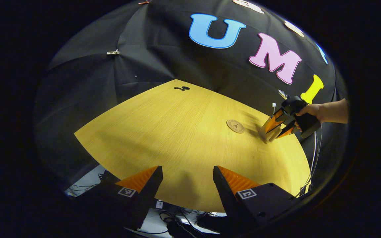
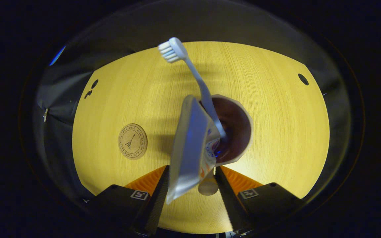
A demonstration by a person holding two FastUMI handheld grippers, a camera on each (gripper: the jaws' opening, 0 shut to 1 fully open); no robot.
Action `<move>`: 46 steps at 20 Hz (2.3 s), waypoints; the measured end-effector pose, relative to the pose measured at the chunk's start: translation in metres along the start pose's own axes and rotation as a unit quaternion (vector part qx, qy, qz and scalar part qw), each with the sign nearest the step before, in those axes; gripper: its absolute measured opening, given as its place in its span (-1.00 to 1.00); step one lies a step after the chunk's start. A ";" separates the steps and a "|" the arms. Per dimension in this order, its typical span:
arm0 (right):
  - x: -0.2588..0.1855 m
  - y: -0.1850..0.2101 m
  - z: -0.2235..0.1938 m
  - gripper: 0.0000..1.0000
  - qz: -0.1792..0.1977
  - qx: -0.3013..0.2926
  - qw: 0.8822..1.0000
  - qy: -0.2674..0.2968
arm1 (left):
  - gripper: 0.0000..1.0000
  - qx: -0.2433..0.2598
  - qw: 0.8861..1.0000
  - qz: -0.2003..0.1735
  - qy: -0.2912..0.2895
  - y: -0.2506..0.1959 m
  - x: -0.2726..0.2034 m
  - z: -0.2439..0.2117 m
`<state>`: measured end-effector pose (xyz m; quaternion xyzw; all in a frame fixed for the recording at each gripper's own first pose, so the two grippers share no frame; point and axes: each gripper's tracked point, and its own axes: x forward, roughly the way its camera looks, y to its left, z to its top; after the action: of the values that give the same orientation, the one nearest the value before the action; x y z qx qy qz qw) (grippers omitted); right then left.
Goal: Put the toothbrush and toothpaste on the desktop into the cup, then pick up the cup and place it on the coaster on the desktop.
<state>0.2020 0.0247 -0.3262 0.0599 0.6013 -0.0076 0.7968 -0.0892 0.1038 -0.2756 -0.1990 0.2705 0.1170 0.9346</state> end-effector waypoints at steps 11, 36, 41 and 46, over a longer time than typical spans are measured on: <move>0.006 -0.003 0.006 0.04 0.001 0.040 0.999 0.015 | 0.91 0.005 1.000 0.002 0.025 0.001 -0.007 -0.024; -0.019 0.042 0.012 -0.43 -0.002 -0.068 0.997 -0.021 | 0.91 0.051 0.997 -0.049 0.038 -0.037 0.003 -0.032; -0.021 0.094 0.019 -0.44 0.018 -0.102 0.994 -0.027 | 0.90 0.043 0.998 -0.039 0.032 -0.027 -0.003 -0.028; -0.009 0.135 0.009 -0.44 0.028 -0.138 0.990 -0.011 | 0.91 0.030 0.999 -0.026 0.028 -0.014 -0.009 -0.030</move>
<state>0.2190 0.1568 -0.3038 -0.0338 0.5856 0.0971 0.8041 -0.1057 0.0771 -0.2894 -0.1809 0.2949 0.0787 0.9349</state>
